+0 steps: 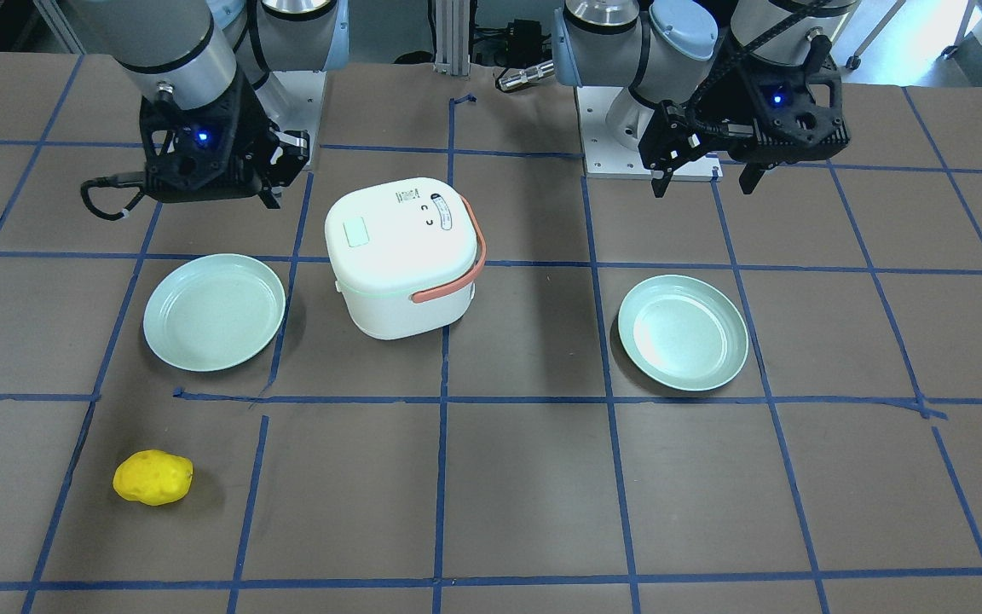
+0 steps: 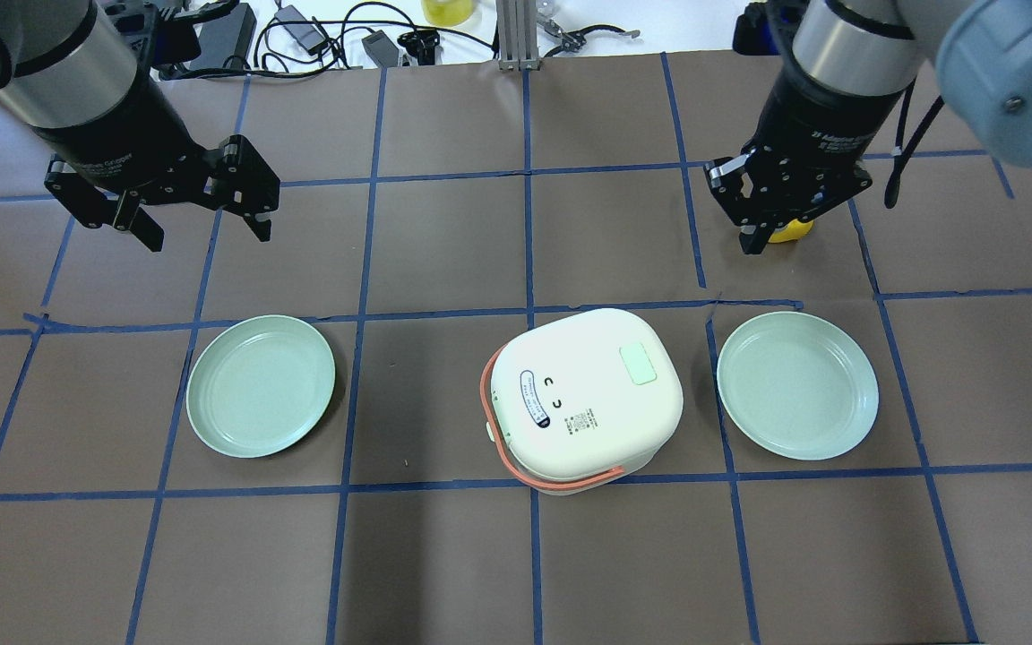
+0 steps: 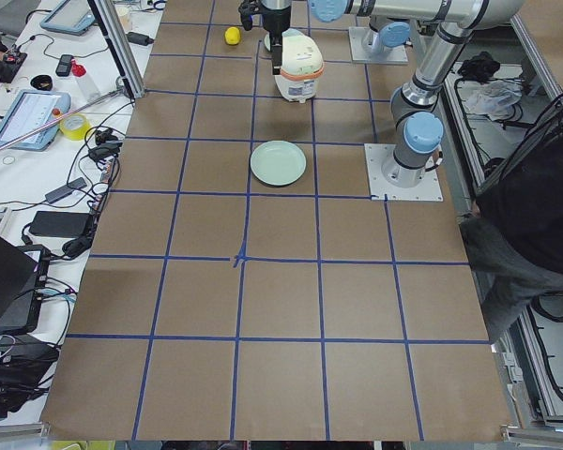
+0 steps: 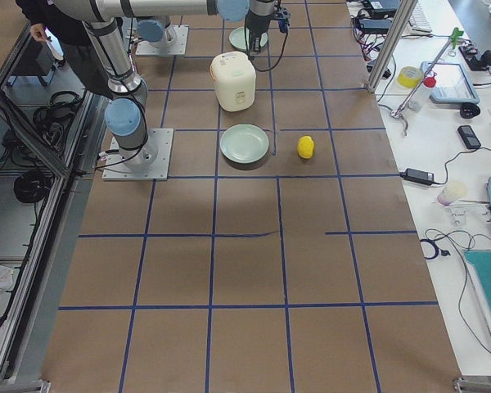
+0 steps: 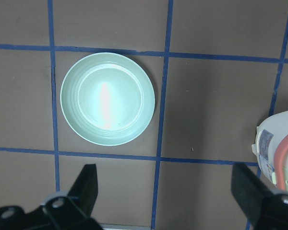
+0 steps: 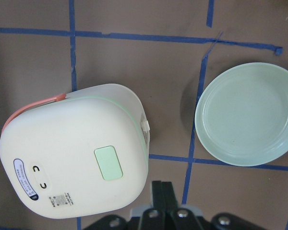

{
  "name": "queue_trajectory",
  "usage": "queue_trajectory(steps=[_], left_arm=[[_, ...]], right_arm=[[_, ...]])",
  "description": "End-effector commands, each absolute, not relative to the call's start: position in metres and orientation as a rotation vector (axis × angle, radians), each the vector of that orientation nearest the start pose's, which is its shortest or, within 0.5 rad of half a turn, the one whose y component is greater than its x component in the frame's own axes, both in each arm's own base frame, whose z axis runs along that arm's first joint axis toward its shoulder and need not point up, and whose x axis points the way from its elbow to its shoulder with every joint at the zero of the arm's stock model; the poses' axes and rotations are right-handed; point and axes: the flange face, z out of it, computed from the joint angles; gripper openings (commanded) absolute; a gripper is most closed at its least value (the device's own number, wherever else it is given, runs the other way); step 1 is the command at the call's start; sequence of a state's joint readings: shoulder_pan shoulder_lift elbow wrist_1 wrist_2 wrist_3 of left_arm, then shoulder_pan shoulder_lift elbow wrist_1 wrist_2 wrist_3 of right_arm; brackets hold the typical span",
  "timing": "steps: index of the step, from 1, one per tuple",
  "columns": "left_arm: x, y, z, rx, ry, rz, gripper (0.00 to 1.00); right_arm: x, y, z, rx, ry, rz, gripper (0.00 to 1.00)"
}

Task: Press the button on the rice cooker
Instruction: 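Move the right gripper over the rice cooker's green lid button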

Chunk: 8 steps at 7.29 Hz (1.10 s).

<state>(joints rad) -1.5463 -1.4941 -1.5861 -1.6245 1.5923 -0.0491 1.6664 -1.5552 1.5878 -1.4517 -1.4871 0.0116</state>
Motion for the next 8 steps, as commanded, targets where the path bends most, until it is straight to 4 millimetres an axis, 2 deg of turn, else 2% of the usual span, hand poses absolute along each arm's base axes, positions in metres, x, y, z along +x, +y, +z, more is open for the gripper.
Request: queue_trajectory(steps=[1,2,4,8], left_arm=[[-0.12,-0.462,0.511,-0.115,3.118,-0.012,1.0],[-0.12,-0.462,0.511,-0.115,3.118,-0.012,1.0],[-0.12,-0.462,0.511,-0.115,3.118,-0.012,1.0],[-0.12,-0.462,0.511,-0.115,3.118,-0.012,1.0]], right_arm=[[0.217,-0.454,0.426,-0.171,3.04,0.322,0.0],[0.231,-0.448,0.409,-0.201,3.014,0.315,0.0],[0.235,-0.439,0.383,-0.203,3.009,0.334,0.0],[0.235,-0.432,0.354,-0.21,3.007,0.328,0.0]])
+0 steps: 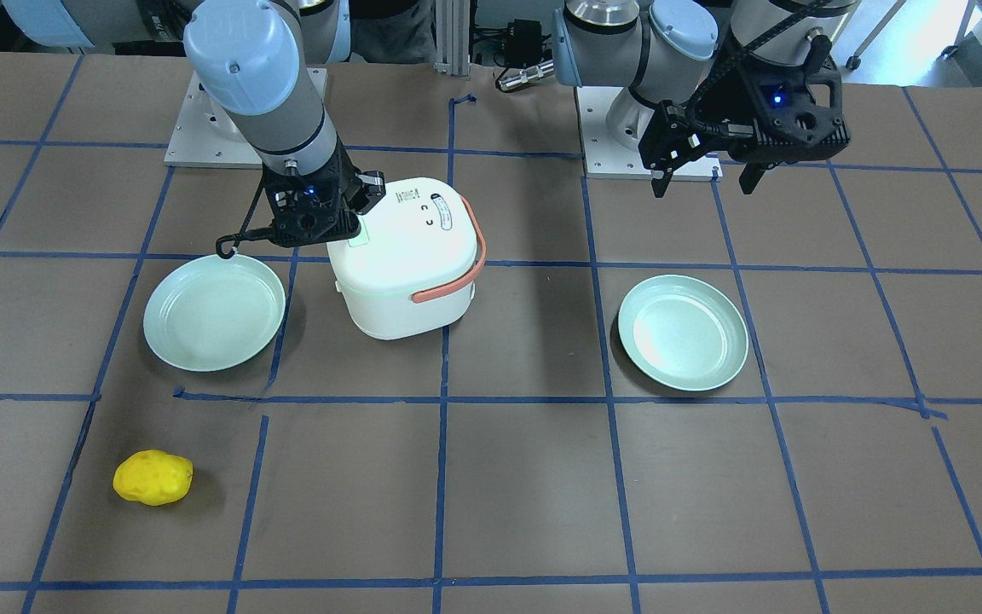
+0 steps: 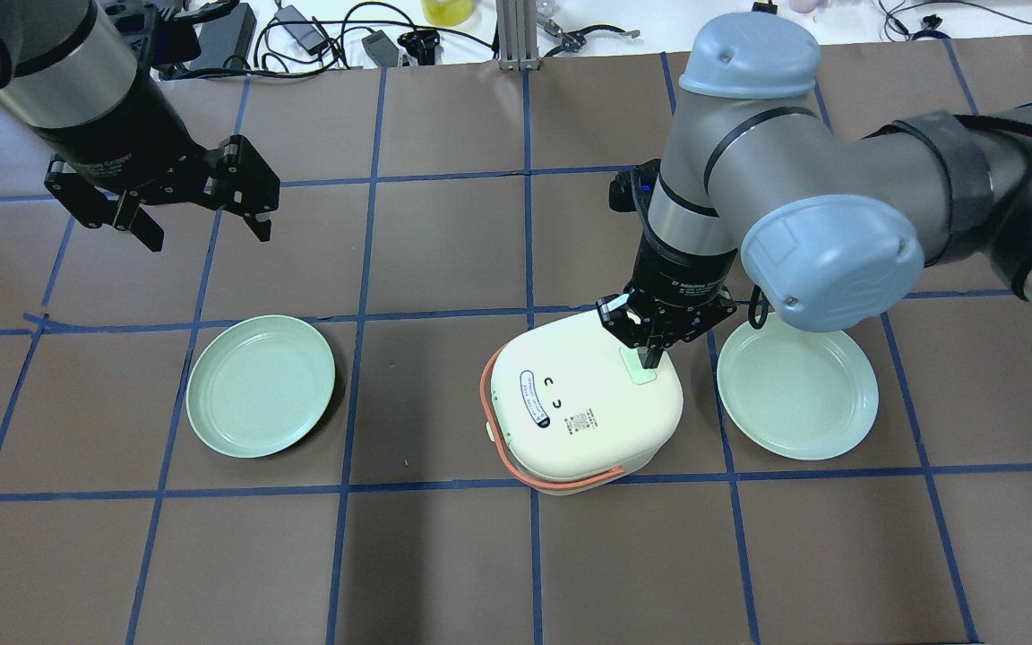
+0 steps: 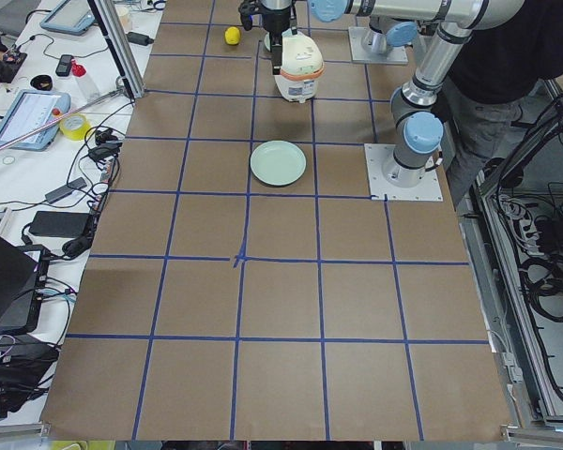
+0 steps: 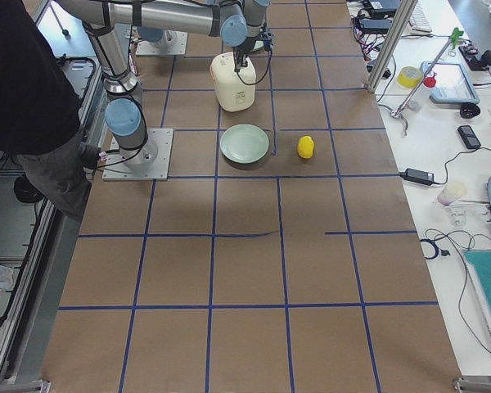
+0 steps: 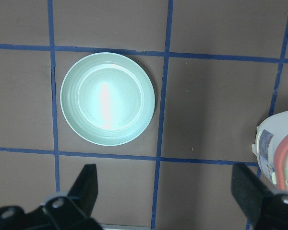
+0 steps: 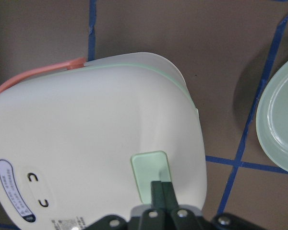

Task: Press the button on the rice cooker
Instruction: 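Press down on the green button with the closed right gripper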

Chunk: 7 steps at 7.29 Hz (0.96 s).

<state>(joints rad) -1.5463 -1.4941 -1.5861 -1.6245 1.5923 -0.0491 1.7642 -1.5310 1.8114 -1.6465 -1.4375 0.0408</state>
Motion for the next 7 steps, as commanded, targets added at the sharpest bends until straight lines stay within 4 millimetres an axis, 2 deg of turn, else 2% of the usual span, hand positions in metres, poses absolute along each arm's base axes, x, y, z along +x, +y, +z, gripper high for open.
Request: queue_trajectory(steps=[1,4,5,6,7], left_arm=[[-0.12,-0.462,0.511,-0.115,3.118,-0.012,1.0],[-0.12,-0.462,0.511,-0.115,3.118,-0.012,1.0],[-0.12,-0.463,0.511,-0.115,3.118,-0.01,1.0],[-0.12,-0.462,0.511,-0.115,3.118,-0.012,1.0],[-0.12,-0.462,0.511,-0.115,3.118,-0.012,1.0]], right_arm=[[0.236,-0.432,0.355,-0.212,3.004,0.324,0.0],[0.236,-0.434,0.35,-0.209,3.002,0.336,0.0],[0.237,-0.438,0.357,-0.204,3.004,0.311,0.0],[0.239,-0.445,0.378,-0.186,3.007,0.248,0.0],[0.242,-0.453,0.409,-0.182,2.989,0.195,0.0]])
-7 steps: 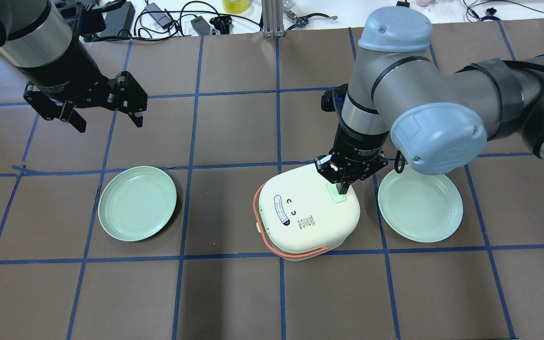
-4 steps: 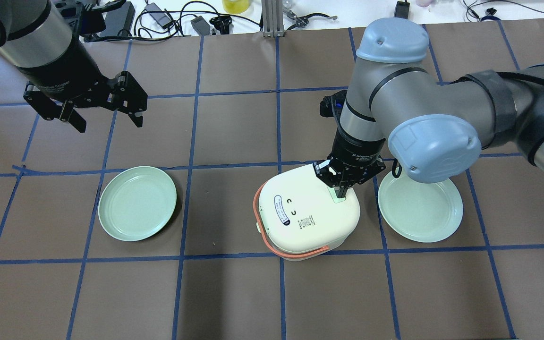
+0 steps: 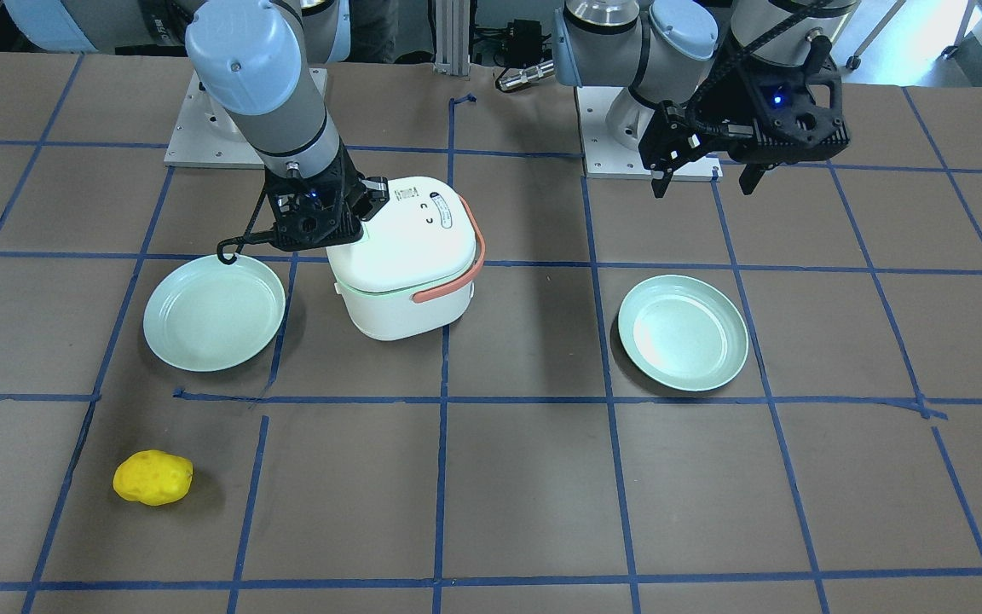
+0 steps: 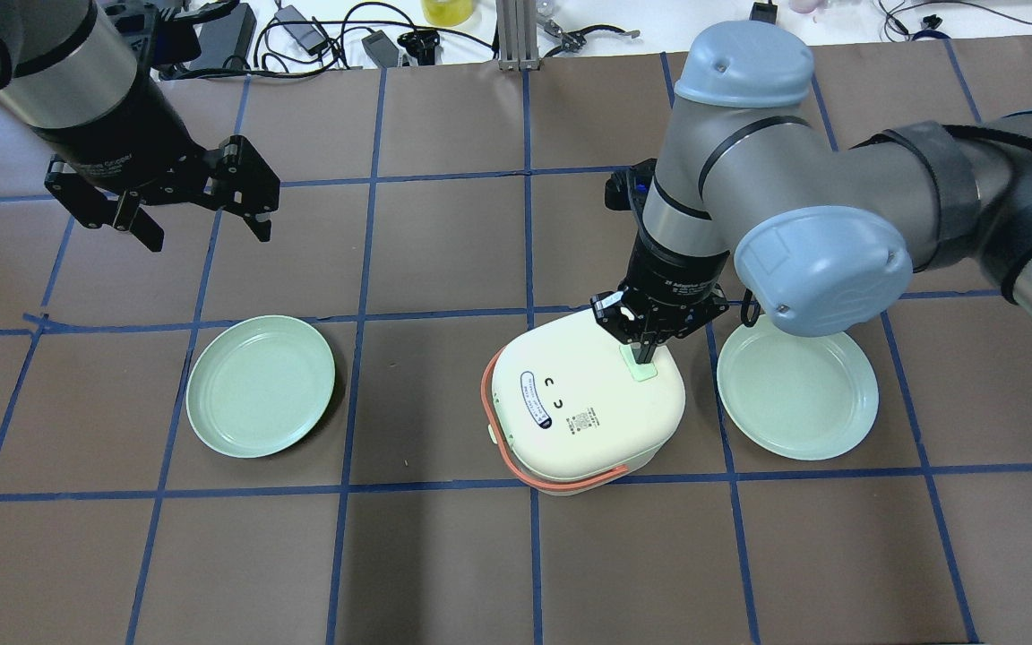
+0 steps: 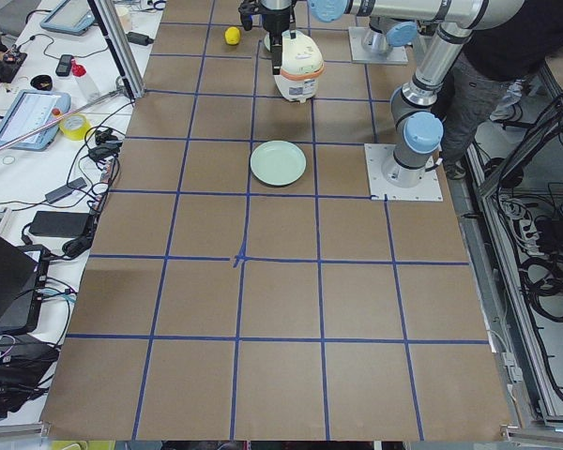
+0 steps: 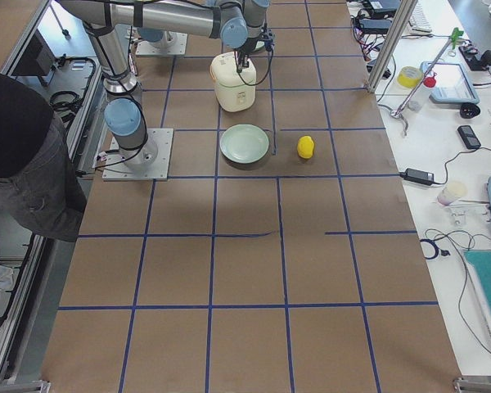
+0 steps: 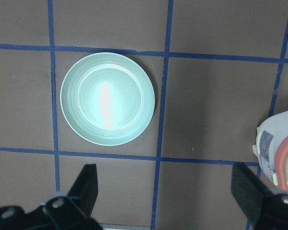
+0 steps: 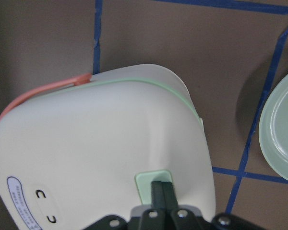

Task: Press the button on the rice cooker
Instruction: 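Press down on the green button with the closed right gripper, then lift the right gripper away as the cooker lid pops open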

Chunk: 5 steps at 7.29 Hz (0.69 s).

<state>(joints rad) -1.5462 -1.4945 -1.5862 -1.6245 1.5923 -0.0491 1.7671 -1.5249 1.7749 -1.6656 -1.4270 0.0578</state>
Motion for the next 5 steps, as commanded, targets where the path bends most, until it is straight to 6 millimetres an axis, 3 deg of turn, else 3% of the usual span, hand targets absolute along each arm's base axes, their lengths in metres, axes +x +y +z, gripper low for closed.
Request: queue_trajectory(steps=[1,2,3,5], left_arm=[[-0.12,-0.462,0.511,-0.115,3.118,-0.012,1.0],[-0.12,-0.462,0.511,-0.115,3.118,-0.012,1.0],[-0.12,-0.462,0.511,-0.115,3.118,-0.012,1.0],[-0.12,-0.463,0.511,-0.115,3.118,-0.01,1.0]], right_arm=[[0.243,-0.458,0.443,-0.167,2.985,0.174,0.01],[0.244,-0.467,0.483,-0.174,2.982,0.088,0.64],[0.241,-0.473,0.513,-0.17,2.997,-0.003,1.0],[0.225,-0.477,0.523,-0.155,3.087,-0.014,1.0]])
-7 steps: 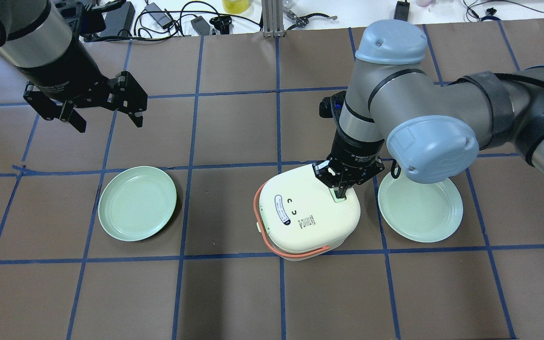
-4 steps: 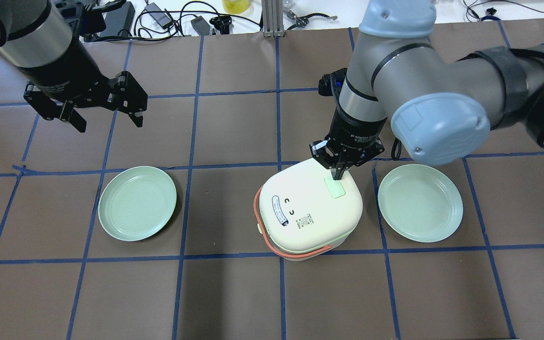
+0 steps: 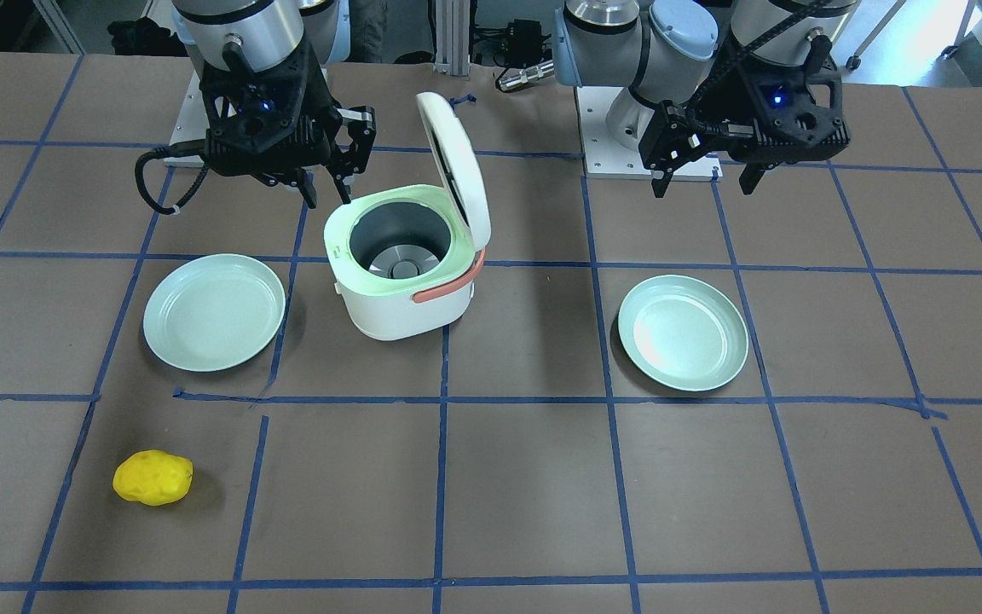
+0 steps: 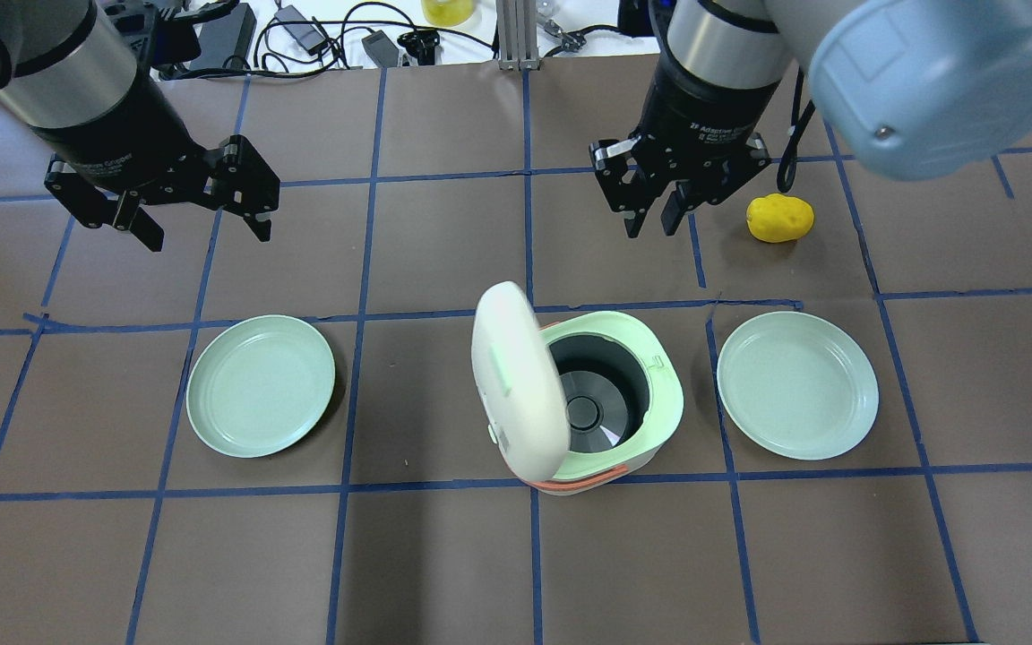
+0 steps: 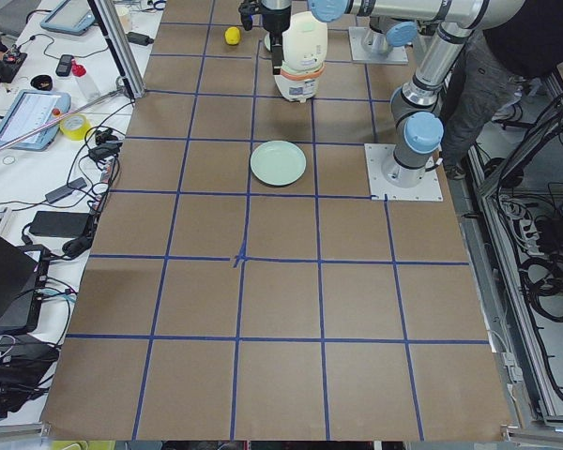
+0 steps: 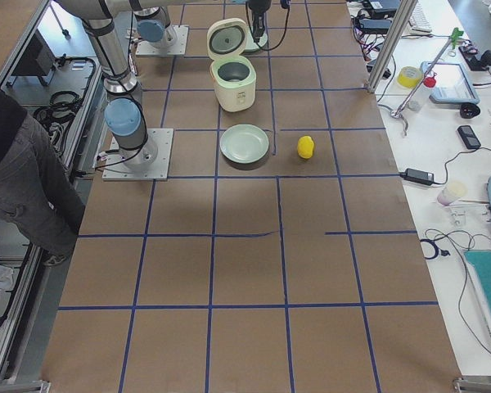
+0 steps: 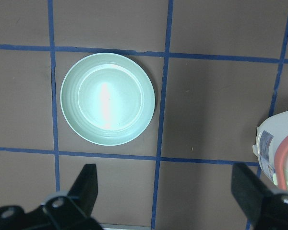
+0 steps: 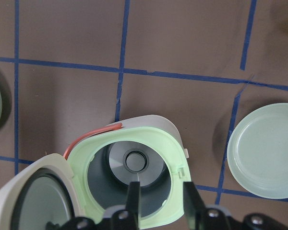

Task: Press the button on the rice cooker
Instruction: 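Lift the right gripper away as the cooker lid pops open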

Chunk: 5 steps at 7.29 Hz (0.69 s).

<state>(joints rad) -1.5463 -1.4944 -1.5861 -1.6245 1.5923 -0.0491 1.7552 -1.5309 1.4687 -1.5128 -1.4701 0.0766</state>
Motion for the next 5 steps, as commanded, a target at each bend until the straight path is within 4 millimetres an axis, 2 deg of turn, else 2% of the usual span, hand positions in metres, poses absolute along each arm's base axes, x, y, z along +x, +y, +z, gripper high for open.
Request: queue_trajectory(steps=[1,2,4,5], left_arm=[[-0.12,-0.462,0.511,-0.115,3.118,-0.012,1.0],[-0.12,-0.462,0.511,-0.115,3.118,-0.012,1.0],[-0.12,-0.462,0.511,-0.115,3.118,-0.012,1.0],[-0.12,-0.462,0.511,-0.115,3.118,-0.012,1.0]], right_arm=[[0.218,-0.479,0.525,-0.147,3.132,-0.033,1.0],[0.204,-0.485,0.524,-0.123,3.137,-0.029,1.0],[0.145,-0.505,0.523,-0.005,3.132,-0.021,1.0],[0.124,-0.511,0.522,0.019,3.137,-0.027,1.0]])
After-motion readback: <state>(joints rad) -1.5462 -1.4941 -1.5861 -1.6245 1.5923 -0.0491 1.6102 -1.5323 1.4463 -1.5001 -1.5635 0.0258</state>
